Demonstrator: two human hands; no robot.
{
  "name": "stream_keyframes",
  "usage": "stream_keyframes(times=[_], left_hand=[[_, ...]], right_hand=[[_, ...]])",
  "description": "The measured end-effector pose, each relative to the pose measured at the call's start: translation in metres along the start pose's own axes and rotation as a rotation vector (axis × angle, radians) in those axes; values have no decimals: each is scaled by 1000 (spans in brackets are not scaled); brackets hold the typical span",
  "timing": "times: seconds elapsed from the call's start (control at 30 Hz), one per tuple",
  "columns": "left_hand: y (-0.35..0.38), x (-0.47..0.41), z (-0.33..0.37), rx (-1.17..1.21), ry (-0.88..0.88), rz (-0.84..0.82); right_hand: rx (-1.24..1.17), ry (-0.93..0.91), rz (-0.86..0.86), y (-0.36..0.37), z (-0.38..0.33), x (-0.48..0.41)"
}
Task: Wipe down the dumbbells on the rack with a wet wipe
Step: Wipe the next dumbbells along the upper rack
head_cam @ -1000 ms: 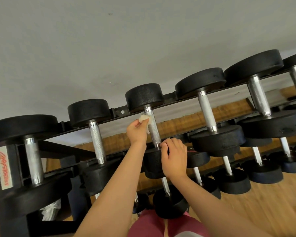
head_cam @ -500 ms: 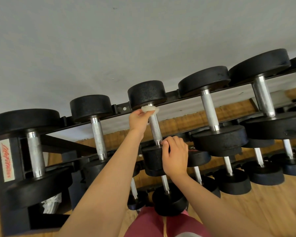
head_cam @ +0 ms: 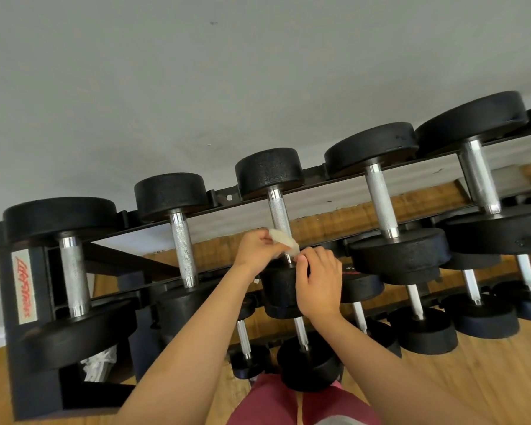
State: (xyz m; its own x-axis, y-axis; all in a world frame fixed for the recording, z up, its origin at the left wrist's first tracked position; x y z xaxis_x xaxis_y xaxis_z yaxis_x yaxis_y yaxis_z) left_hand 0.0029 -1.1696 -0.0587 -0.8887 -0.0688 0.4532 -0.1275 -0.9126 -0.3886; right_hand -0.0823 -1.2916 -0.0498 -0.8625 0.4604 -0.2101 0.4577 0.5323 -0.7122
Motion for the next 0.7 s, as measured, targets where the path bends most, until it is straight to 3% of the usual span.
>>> stream_keyframes(times=[0.27,0.37,0.7], left_hand=[[0,3,3,-281,59,-112],[-1,4,-4,-201,13,-125],[6,7,9,187,-100,141]], right_hand=[[-41,24,4,-2,-1,0],[-73,43,12,-4,-1,0],[-54,29,4,-2,-1,-1]])
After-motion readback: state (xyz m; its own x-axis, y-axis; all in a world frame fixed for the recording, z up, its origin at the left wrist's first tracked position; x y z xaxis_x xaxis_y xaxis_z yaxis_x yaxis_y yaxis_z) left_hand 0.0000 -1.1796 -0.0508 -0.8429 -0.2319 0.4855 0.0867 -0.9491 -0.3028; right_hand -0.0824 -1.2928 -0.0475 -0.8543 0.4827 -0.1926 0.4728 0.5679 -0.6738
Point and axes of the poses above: each hand's wrist, its own x-axis away from the middle knuckle, its own y-axis out of the palm, z = x × y, the point moved 4 cm from there along -x, towards the middle knuckle, and after that the axes turned 13 degrees about z, right-handed, at the moved point
